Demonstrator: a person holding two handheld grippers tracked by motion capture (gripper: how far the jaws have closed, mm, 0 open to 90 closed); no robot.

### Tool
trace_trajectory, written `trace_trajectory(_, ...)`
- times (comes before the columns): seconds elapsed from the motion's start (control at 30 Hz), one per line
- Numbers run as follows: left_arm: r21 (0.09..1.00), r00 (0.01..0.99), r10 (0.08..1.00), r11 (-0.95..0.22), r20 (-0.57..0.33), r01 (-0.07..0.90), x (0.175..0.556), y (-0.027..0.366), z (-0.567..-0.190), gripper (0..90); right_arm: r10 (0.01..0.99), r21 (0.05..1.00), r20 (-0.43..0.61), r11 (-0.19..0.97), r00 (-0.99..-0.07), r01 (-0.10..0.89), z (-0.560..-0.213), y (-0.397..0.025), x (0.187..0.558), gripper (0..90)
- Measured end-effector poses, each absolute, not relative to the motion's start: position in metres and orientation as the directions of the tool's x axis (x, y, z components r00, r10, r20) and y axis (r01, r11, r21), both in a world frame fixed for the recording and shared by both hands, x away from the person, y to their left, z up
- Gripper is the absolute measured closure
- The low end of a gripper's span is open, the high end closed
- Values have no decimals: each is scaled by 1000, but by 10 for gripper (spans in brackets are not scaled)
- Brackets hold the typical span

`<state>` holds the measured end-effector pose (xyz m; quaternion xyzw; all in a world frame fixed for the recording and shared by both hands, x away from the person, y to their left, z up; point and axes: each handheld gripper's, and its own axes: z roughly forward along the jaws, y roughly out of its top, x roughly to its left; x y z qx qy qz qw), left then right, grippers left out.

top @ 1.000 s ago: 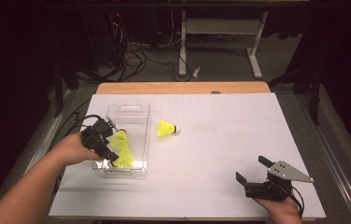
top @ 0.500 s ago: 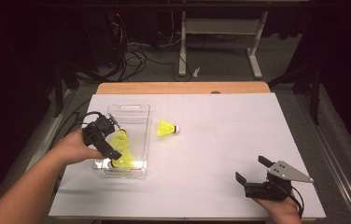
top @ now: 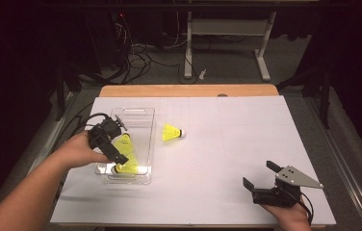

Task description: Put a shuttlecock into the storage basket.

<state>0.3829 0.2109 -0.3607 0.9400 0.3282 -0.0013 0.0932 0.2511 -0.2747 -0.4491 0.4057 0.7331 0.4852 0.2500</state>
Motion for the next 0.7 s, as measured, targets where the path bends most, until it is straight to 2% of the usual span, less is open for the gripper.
trace_trajectory(0.7,177,812,579,-793,-76,583,380,180,-347,7,835,915,26,202,-550,350,-448,-274,250,1)
